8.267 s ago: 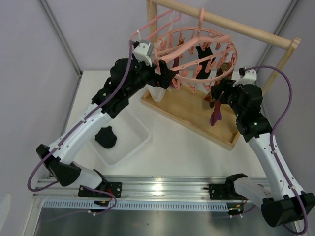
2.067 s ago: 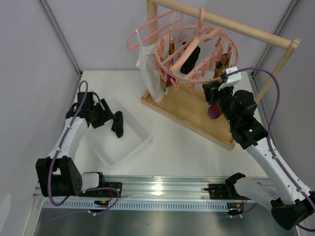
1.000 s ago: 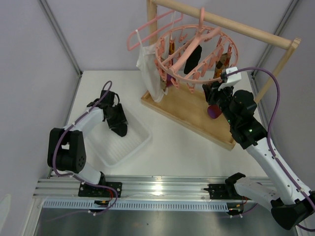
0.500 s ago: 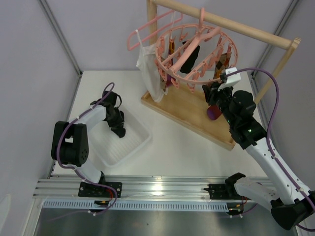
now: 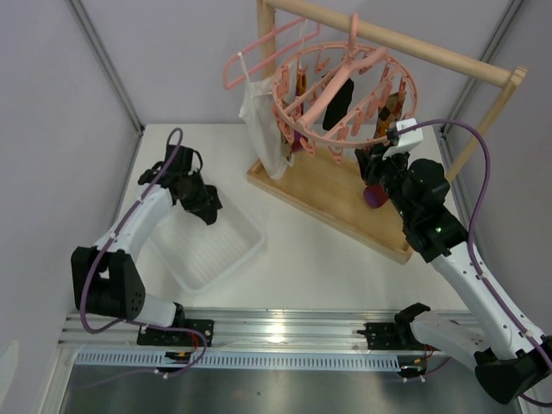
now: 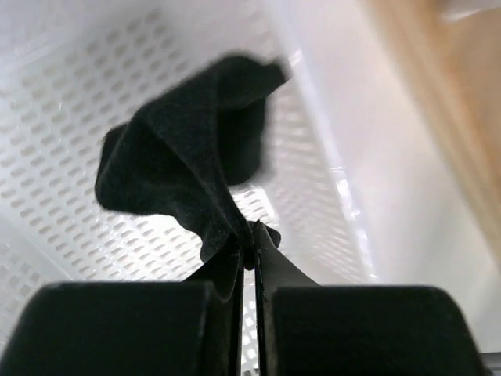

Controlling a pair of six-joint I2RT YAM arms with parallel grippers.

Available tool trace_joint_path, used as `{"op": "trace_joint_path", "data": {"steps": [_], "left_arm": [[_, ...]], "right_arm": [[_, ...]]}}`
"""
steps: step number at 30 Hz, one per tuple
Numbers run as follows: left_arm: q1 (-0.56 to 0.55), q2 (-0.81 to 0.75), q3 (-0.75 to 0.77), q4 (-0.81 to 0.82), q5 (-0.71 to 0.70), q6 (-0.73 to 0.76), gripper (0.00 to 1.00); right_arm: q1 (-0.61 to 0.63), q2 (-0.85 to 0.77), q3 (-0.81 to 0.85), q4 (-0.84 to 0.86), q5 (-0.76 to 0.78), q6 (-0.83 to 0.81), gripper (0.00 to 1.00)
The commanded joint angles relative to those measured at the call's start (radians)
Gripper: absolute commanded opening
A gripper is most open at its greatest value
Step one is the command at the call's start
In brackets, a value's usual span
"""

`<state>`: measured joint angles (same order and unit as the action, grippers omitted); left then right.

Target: Clip the socks to the hanger

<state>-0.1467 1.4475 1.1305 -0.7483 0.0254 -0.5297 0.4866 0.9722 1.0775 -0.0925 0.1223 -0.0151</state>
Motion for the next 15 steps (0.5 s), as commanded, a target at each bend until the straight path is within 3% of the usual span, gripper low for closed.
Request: {"op": "trace_joint_path", "data": {"steps": [1, 4, 8, 15], "left_arm": [[-0.005, -0.09, 0.112, -0.034, 0.073, 0.011, 0.01], [0.019, -0.11, 0.109, 0.006, 0.107, -0.013, 0.04], [0.033, -0.073, 0.12, -0.069, 0.091, -0.007, 0.05], [0.059, -0.154, -0.063, 0.11, 0.169, -0.041, 0.01]], "right_arm": [[-0.005, -0.02, 0.001, 0.002, -0.007, 0.01, 0.02], [-0.005, -0.018, 0.004, 0.002, -0.012, 0.01, 0.02], [-0.003, -0.024, 0.004, -0.001, -0.016, 0.01, 0.02], [-0.005, -0.029, 0.004, -0.009, -0.013, 0.01, 0.02]]}}
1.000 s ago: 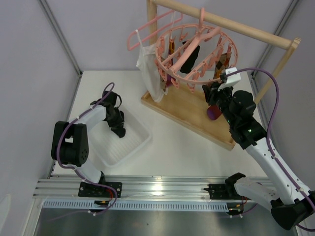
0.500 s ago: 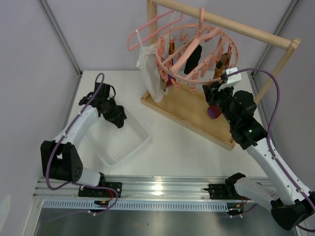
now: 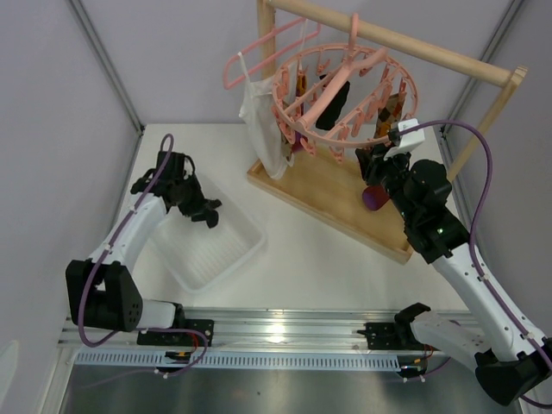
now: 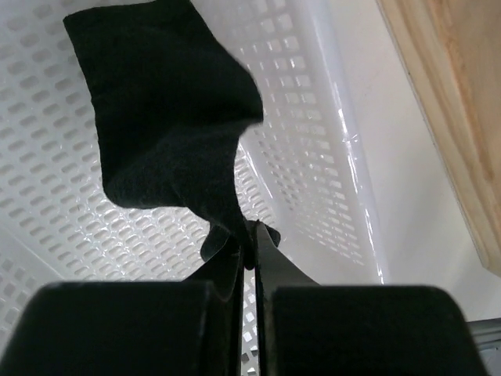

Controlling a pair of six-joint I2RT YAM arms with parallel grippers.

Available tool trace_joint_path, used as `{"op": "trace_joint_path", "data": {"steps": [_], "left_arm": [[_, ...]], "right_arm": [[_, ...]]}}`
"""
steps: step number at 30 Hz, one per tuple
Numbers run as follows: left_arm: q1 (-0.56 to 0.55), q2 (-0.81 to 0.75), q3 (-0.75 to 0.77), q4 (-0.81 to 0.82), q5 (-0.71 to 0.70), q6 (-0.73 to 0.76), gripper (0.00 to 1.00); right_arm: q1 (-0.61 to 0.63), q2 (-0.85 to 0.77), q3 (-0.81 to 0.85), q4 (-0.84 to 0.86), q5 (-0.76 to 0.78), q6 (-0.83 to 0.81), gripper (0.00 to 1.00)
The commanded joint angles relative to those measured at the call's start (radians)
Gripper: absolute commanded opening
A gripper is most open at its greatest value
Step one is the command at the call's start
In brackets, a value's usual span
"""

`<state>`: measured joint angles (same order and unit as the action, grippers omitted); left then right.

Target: Clip the socks to the hanger

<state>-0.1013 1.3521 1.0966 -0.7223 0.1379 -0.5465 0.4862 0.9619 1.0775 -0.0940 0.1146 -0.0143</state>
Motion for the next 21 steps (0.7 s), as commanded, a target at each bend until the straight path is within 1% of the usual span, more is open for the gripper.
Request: {"op": "trace_joint_path", "data": {"steps": [1, 3, 5, 7, 9, 12, 15, 17, 18, 20, 21], "left_arm": [[0.014, -0.054, -0.002, 0.058, 0.046, -0.021, 0.01], [0.02, -0.032, 0.075, -0.003, -0.033, 0.0, 0.01], [0.025, -0.01, 0.159, -0.061, -0.064, 0.039, 0.01], [0.029, -0.002, 0.206, -0.095, -0.132, 0.071, 0.01], [0.035, -0.001, 0.244, -0.138, -0.232, 0.092, 0.01], [0.035, -0.004, 0.266, -0.157, -0.296, 0.122, 0.01], [0.034, -0.013, 0.226, -0.149, -0.285, 0.128, 0.03], [0.028, -0.016, 0.172, -0.132, -0.241, 0.119, 0.04], [0.016, -0.018, 0.107, -0.114, -0.232, 0.112, 0.06], [-0.006, -0.022, 0.062, -0.102, -0.184, 0.089, 0.06], [-0.038, -0.03, -0.002, -0.092, -0.169, 0.082, 0.06]], "right_arm": [[-0.005, -0.014, 0.004, -0.007, -0.006, 0.01, 0.02], [-0.005, -0.015, 0.007, -0.009, -0.007, 0.01, 0.02], [-0.005, -0.014, 0.007, -0.003, -0.013, 0.01, 0.02], [-0.005, -0.014, 0.007, -0.007, -0.012, 0.01, 0.02], [-0.003, -0.018, 0.007, -0.007, -0.009, 0.01, 0.02], [-0.005, -0.018, 0.007, -0.009, -0.009, 0.01, 0.02], [-0.005, -0.018, 0.004, -0.006, -0.012, 0.01, 0.02], [-0.005, -0.017, 0.002, -0.004, -0.013, 0.01, 0.02], [-0.006, -0.017, 0.002, -0.003, -0.013, 0.01, 0.02], [-0.006, -0.014, 0.001, -0.003, -0.013, 0.01, 0.02], [-0.006, -0.012, 0.001, -0.004, -0.013, 0.01, 0.02]]}}
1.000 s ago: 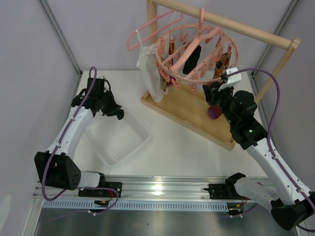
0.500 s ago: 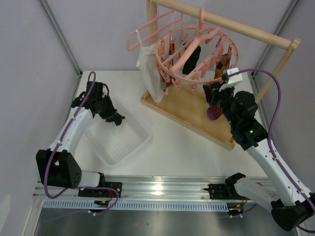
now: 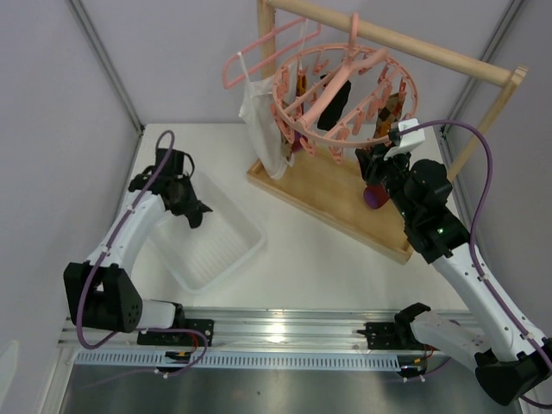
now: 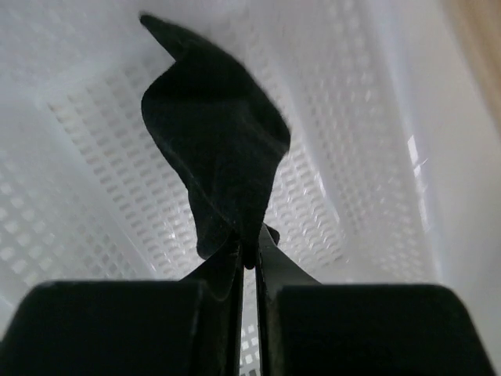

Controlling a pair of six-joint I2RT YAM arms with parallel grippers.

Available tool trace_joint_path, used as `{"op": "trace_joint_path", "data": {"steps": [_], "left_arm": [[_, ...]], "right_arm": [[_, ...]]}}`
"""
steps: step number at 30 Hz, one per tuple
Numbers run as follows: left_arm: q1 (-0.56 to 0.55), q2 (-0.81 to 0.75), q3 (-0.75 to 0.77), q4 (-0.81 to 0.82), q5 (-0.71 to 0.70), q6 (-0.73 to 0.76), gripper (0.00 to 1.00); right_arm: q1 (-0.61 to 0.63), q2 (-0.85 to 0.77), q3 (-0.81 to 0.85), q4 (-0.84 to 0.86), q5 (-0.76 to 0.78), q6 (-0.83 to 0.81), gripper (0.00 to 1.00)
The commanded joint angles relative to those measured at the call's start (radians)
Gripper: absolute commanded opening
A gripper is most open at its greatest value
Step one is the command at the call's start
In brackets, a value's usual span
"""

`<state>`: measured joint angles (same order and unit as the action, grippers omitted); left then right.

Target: Clip the socks to the hanger

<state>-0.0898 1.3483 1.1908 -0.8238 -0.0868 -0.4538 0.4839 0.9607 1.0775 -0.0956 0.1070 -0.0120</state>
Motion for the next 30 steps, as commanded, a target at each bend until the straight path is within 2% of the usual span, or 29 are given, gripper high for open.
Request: {"op": "trace_joint_path", "data": {"steps": [1, 3, 7, 9, 10, 11, 14, 19, 23, 30], "left_arm": [[-0.068, -0.031, -0.118, 0.014, 0.077, -0.028, 0.06], [-0.116, -0.052, -0.176, 0.015, 0.096, -0.037, 0.09], [-0.123, -0.119, -0.263, -0.029, 0.105, -0.042, 0.22], [-0.122, -0.176, -0.263, -0.054, 0.056, -0.034, 0.34], [-0.12, -0.193, -0.243, -0.064, 0.045, -0.033, 0.43], [-0.108, -0.204, -0.232, -0.077, 0.03, -0.034, 0.56], [-0.056, -0.212, -0.195, -0.052, 0.022, -0.042, 0.64], [0.036, -0.106, -0.163, 0.032, 0.073, -0.091, 0.66], [0.068, 0.079, -0.122, 0.069, 0.022, -0.131, 0.61], [0.124, 0.28, -0.074, 0.137, 0.035, -0.152, 0.54]], "right_arm": [[-0.004, -0.013, 0.001, -0.004, -0.004, 0.007, 0.02], [-0.004, -0.014, -0.001, -0.001, -0.004, 0.006, 0.02], [-0.005, -0.011, -0.002, -0.003, -0.006, 0.004, 0.02], [-0.007, -0.013, -0.002, -0.006, -0.004, 0.003, 0.02], [-0.007, -0.014, -0.002, -0.006, -0.004, 0.003, 0.02], [-0.008, -0.013, -0.002, -0.003, -0.004, 0.003, 0.02], [-0.01, -0.013, -0.002, 0.0, -0.01, 0.006, 0.02], [-0.008, -0.013, -0.004, -0.001, -0.012, 0.006, 0.02], [-0.01, -0.013, -0.005, 0.0, -0.016, 0.007, 0.02], [-0.008, -0.011, -0.011, 0.002, -0.023, 0.007, 0.02]]}}
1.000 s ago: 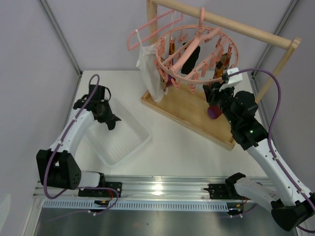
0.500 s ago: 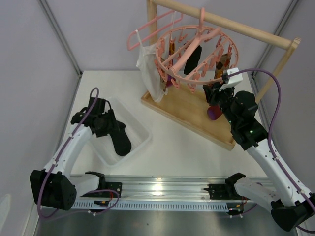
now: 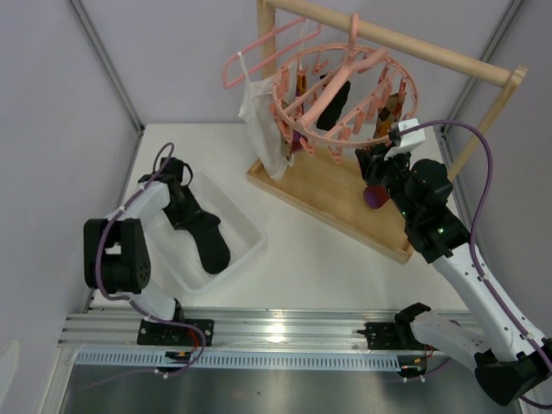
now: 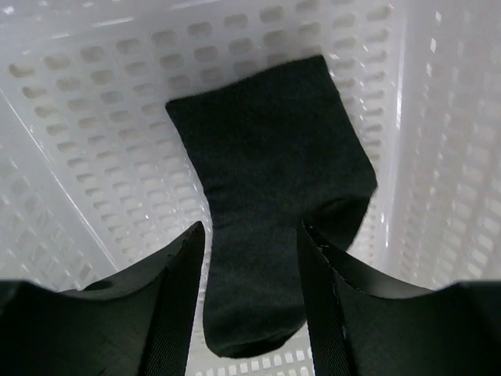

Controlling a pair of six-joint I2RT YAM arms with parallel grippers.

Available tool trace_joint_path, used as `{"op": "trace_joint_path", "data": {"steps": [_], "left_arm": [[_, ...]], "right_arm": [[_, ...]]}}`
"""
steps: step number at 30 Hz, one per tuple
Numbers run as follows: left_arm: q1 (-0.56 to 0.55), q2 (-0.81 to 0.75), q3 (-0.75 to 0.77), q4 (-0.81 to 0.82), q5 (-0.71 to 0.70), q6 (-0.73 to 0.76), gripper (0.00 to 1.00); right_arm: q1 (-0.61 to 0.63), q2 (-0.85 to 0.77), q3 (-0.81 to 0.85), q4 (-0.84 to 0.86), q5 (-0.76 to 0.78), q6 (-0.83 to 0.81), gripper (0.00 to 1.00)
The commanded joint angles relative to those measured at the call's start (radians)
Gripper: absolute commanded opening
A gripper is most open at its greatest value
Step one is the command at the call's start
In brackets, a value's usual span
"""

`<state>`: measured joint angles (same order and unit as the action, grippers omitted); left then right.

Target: Clip the socks to the hanger

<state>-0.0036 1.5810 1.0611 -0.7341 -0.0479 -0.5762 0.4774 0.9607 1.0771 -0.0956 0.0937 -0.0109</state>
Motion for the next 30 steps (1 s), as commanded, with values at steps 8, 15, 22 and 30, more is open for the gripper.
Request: {"op": "trace_joint_path", "data": {"steps": [8, 15, 22, 30], "left_arm": [[0.053, 0.163, 0.118, 0.05, -0.007, -0.02, 0.52], [0.051, 0.229, 0.148, 0.038, -0.015, -0.022, 0.49], [0.051, 0.244, 0.139, 0.036, -0.03, -0.017, 0.12], [0.047, 0.108, 0.116, 0.019, -0.052, 0.002, 0.01]], "right_arm": [[-0.003, -0.01, -0.014, 0.005, -0.012, 0.006, 0.02], [-0.003, -0.005, -0.014, 0.007, -0.017, 0.006, 0.02], [-0.005, 0.004, -0.014, 0.008, -0.014, 0.006, 0.01], [-0.006, 0.001, -0.011, 0.01, -0.02, 0.006, 0.01]]}}
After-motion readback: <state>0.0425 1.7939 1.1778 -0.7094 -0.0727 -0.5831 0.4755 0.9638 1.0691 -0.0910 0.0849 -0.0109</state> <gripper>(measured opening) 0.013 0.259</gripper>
